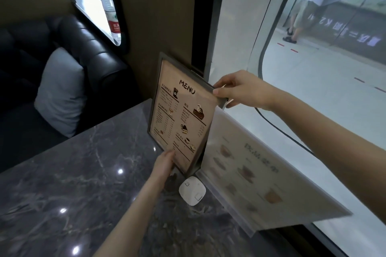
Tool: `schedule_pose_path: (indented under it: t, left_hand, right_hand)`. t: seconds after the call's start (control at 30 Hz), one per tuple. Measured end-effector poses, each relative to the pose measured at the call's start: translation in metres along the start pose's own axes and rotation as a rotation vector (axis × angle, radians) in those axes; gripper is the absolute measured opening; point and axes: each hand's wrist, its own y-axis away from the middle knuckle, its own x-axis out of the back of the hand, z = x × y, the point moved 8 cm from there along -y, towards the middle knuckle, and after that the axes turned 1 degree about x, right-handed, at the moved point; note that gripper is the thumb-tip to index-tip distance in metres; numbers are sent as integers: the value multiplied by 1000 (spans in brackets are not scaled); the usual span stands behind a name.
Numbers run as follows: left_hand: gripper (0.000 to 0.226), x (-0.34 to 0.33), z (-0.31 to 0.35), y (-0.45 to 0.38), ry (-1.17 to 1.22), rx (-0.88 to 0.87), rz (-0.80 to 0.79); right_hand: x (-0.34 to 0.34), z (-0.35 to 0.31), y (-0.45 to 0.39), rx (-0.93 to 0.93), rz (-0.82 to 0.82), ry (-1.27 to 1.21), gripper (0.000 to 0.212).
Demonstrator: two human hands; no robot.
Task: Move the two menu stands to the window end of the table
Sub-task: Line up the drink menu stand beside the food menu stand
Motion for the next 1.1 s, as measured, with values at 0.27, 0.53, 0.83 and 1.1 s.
schedule_pose_path:
  t: [0.27,0.53,0.83,1.1]
  left_hand:
    - [31,-34,13,50,-595,-277,35]
    - [38,-73,-19,93,-1011,-621,194]
    - [62,-131,-105,109,-1352,-554,-203]
    - [63,-135,-118,101,-1414,-539,-254]
  right_hand:
    - [19,9,53,16,59,50,22]
    - [32,16,130,37,170,226,25]
    - [5,39,201,-14,174,181,33]
    - [10,50,199,65,340,254,24]
